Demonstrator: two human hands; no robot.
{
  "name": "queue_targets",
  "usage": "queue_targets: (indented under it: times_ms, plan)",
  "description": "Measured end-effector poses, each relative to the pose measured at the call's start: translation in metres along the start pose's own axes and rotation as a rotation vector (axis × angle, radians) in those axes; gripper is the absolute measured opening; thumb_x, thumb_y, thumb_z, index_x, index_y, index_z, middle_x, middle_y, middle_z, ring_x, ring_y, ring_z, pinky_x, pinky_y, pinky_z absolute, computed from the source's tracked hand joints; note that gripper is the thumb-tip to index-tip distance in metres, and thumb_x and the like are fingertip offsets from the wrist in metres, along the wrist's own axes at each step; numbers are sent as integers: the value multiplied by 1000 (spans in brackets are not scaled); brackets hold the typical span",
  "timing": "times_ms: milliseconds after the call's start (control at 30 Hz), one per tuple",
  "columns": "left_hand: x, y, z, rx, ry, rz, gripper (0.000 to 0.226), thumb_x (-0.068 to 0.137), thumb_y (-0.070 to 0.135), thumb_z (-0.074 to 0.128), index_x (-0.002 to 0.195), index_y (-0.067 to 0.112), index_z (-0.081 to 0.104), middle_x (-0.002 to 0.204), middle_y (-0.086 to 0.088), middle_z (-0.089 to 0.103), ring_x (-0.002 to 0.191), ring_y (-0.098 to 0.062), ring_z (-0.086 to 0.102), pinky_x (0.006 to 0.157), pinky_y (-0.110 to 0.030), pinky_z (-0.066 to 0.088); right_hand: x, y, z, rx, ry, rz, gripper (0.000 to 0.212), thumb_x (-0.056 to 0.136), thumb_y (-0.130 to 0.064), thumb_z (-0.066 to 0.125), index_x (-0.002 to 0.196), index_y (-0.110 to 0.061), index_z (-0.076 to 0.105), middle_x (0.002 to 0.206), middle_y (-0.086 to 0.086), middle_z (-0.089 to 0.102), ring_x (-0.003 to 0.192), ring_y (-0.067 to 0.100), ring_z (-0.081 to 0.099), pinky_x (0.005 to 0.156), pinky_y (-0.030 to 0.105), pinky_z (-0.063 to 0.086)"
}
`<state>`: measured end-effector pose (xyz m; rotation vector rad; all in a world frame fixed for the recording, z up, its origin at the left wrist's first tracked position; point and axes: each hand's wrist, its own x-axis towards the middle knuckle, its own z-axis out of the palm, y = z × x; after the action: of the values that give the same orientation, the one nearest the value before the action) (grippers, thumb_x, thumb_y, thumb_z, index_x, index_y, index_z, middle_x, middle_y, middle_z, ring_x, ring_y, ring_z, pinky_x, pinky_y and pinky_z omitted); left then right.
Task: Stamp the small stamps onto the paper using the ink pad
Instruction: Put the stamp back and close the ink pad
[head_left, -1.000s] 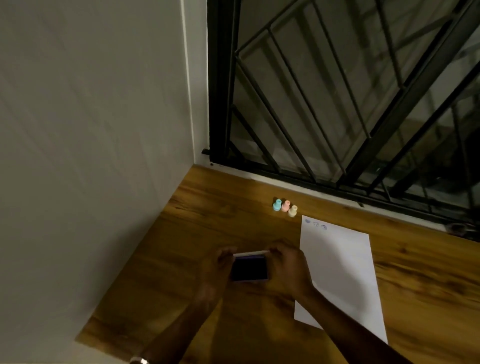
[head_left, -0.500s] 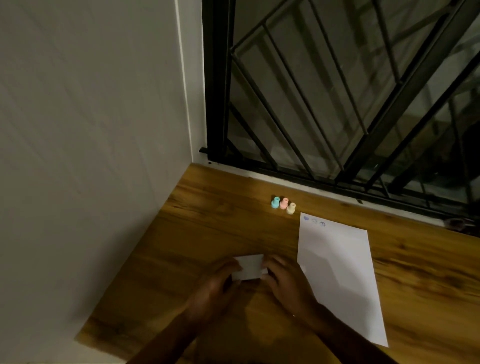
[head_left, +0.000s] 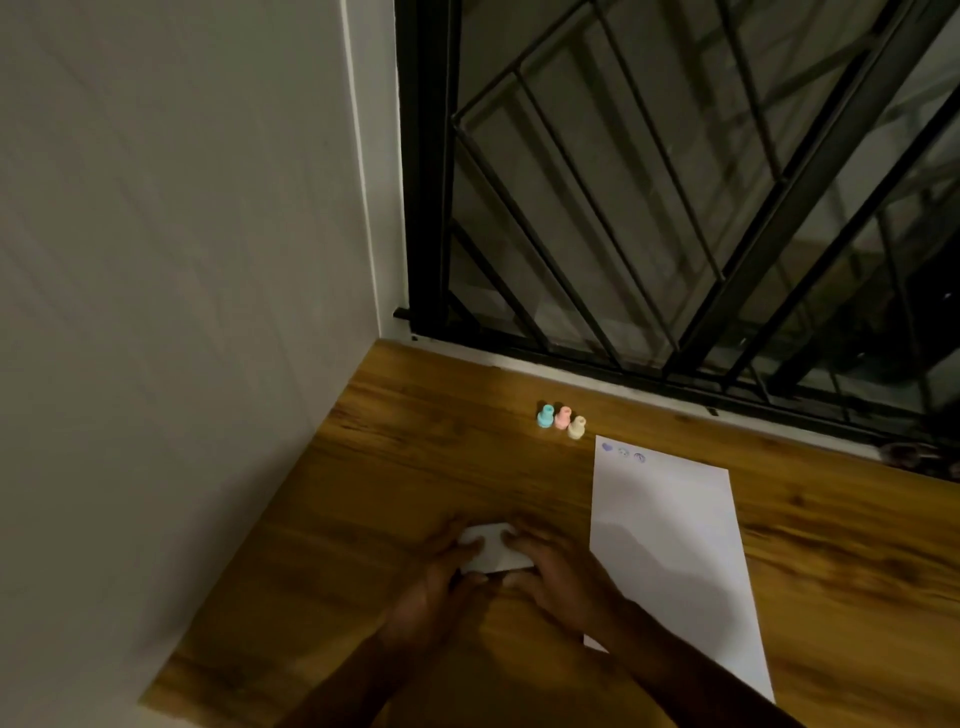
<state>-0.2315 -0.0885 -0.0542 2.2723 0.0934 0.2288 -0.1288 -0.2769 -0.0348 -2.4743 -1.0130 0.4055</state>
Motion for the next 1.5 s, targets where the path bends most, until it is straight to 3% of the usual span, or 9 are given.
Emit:
queue_targets:
  times_ms: [267,400,667,800,967,1167,1300,1400,1500]
  plan:
    - [-5,-9,-4,68,-6,93,42,94,34,58,133,20,55,150,-4,37,138,-17,34,116,-36,30,1,1,6,36,55,23,43,87,-38,55,128,-31,51,143,1,47,130,16,39,103,20,22]
    - [-5,-12,0,59,22,91,41,94,37,56,132,22,56,143,0,43,133,-19,42,112,-32,35,2,0,7,21,82,-2,41,88,-25,61,128,-22,54,143,8,47,132,23,39,108,28,26]
    - [-6,-14,0,82,20,142,43,92,40,59,132,25,53,147,-6,41,136,-17,38,111,-36,38,-2,2,1,-52,42,-53,42,93,-31,54,134,-27,46,149,3,38,137,20,32,109,27,22]
    - [4,-2,-10,104,-31,103,44,90,41,57,127,17,58,141,-13,46,129,-27,44,104,-42,45,5,3,-3,-79,32,-56,42,92,-28,57,132,-26,47,146,2,42,134,20,36,109,28,26]
    - [41,6,-30,153,-80,94,41,91,32,62,127,13,58,140,-11,47,129,-26,42,105,-35,38,28,6,-24,-127,13,-83,49,90,-42,56,135,-29,40,147,3,39,137,23,30,112,37,25]
    - [101,0,-45,184,-92,135,55,85,55,46,121,16,61,132,-10,55,122,-27,48,103,-39,38,76,14,-51,-135,36,-64,51,90,-46,55,136,-30,38,148,1,36,138,23,26,114,41,22]
    - [147,-11,-49,200,-170,115,49,87,47,54,127,18,56,135,-7,52,125,-26,45,104,-42,39,113,24,-66,-201,50,-72,55,90,-49,54,137,-26,40,144,5,41,136,27,28,114,42,6]
    - [173,-14,-46,183,-236,128,44,90,34,61,131,18,54,143,-6,46,130,-24,41,110,-36,35,128,31,-70,-163,44,-109,51,92,-40,55,137,-26,39,143,6,42,134,27,32,115,46,16]
    - [196,-18,-46,184,-274,47,48,91,38,56,135,19,50,147,-6,41,135,-25,36,114,-38,29,148,38,-74,-328,53,-98,50,90,-45,53,134,-24,42,140,6,47,131,28,34,112,46,11]
